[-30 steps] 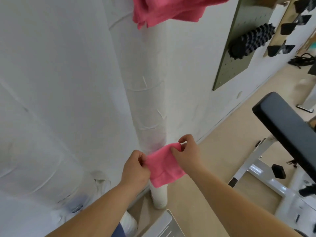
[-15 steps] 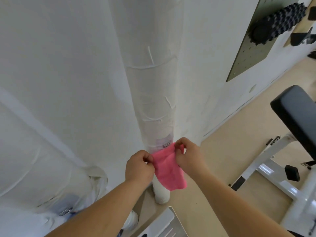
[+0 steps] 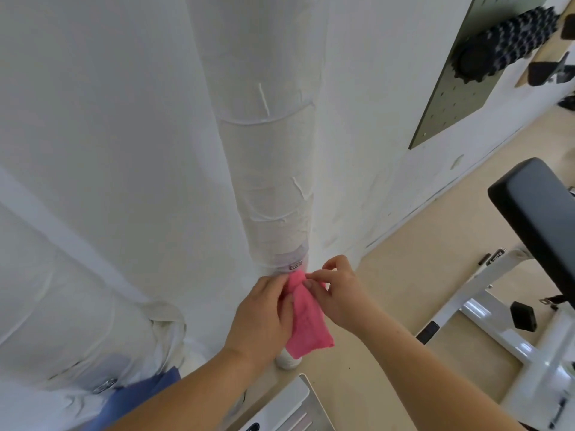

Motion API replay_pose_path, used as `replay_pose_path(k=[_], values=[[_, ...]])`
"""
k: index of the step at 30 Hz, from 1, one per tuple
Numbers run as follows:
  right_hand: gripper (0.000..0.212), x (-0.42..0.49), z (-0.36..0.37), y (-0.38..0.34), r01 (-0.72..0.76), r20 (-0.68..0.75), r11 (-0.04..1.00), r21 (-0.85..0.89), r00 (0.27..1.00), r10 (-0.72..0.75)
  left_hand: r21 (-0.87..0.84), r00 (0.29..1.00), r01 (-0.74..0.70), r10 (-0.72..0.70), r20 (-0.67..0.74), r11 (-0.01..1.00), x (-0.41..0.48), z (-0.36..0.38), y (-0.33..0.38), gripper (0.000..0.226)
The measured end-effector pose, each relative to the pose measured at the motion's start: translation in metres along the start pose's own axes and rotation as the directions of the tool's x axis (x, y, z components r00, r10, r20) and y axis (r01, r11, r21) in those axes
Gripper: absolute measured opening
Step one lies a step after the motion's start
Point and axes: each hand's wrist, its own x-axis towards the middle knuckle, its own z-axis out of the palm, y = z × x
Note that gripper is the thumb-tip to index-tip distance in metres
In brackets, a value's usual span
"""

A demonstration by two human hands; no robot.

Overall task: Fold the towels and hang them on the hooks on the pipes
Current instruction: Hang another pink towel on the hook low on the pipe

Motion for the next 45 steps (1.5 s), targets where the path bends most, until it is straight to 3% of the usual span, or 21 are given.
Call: replay_pose_path(k=[3,6,9,12,19,23,30,35,40,45], values=[[0.021,0.001,-0.003,-0.006,-0.003,0.025,1.0,-0.002,1.0,0.003,0.005,0.996,-0.041,0.04,0.081,0.999,-0.007,0.008,0.002,0.046],[0.021,-0.004,-0.002,-0.009,-0.007,0.041,1.0,0.028,0.999,0.005,-0.002,0.999,0.008,-0.008,0.045,1.0,-0.001,0.014,0.003,0.032],[0.029,-0.009,-0.004,-0.001,-0.074,0.118,0.973,0.218,0.992,0.049,0.006,0.999,0.03,-0.03,0.016,1.0,0.004,0.013,0.001,0.021],[0.036,-0.008,-0.009,0.002,-0.079,0.199,0.974,0.214,0.979,0.036,0.043,1.0,0.026,-0.027,0.008,0.999,0.007,0.012,-0.002,0.019],[0.028,-0.007,0.002,-0.003,-0.021,0.089,1.0,0.017,0.996,0.02,-0.018,0.989,0.149,-0.15,-0.012,0.989,0.012,0.015,0.0,0.017],[0.03,-0.012,0.008,0.002,-0.003,0.068,0.999,0.042,0.998,0.0,-0.105,0.983,0.181,-0.182,-0.002,0.978,0.007,0.018,-0.001,0.021],[0.038,-0.025,0.014,0.01,-0.05,0.012,0.985,0.165,0.999,0.048,-0.014,0.982,0.131,-0.128,0.139,0.991,0.0,-0.001,-0.001,0.047],[0.048,-0.027,0.007,0.005,0.051,-0.116,0.982,0.182,0.993,-0.03,-0.002,0.994,0.084,-0.084,0.072,0.996,0.0,-0.014,0.003,0.041],[0.055,-0.03,0.004,0.008,-0.044,0.08,0.975,0.217,0.996,0.027,-0.012,0.988,0.09,-0.088,0.127,0.996,0.001,-0.004,0.001,0.039],[0.046,-0.02,0.013,0.002,-0.124,0.083,0.973,0.194,0.99,0.11,-0.05,0.989,0.119,-0.114,0.097,0.992,0.005,0.006,0.001,0.026]])
